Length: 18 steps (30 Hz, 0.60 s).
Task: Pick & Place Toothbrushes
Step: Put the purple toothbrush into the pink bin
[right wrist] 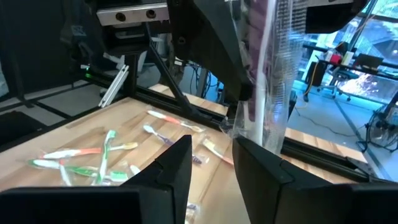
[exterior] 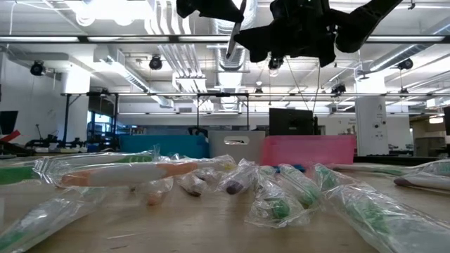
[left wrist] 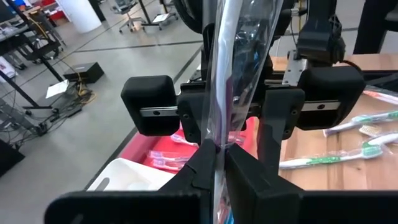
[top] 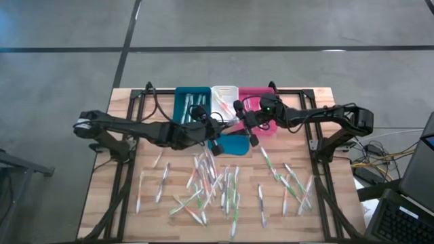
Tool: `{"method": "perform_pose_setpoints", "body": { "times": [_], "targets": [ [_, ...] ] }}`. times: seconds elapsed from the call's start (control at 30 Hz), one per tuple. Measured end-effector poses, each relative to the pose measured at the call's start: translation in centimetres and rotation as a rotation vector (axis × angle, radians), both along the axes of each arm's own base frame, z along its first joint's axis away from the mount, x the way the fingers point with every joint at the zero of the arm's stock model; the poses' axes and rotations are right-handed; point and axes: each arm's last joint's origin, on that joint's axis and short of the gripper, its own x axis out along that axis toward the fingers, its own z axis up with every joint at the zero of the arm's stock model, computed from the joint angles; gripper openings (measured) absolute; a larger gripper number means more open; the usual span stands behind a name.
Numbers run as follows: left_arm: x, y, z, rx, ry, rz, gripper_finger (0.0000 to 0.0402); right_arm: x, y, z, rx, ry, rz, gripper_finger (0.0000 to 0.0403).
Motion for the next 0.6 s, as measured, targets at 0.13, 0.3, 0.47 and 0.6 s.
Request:
{"method": "perform_pose_setpoints", "body": {
  "times": [0.13,0.3,0.47,0.6],
  "targets": [
    [-0.2,0.0,0.3,-0.011,-0.005,-0.034,0.0025,0.2,-0.2,0.5,0.012,-0.003,-0.002,0.0104],
    [-1.3,0.0,1.2,-0.028,-0.004,-0.066,0.0024,0.0,-0.7,0.6,0.033,0.047,-0.025,0.0106],
    [-3.2,0.1,2.8,-0.063,-0.046,-0.066,0.0023,-0.7,-1.1,0.6,0.030,0.108,-0.055,0.0125],
    [-3.2,0.2,2.9,-0.064,-0.055,-0.054,0.0022,-0.6,-1.1,1.2,0.031,0.058,-0.050,0.0143]
  ]
}}
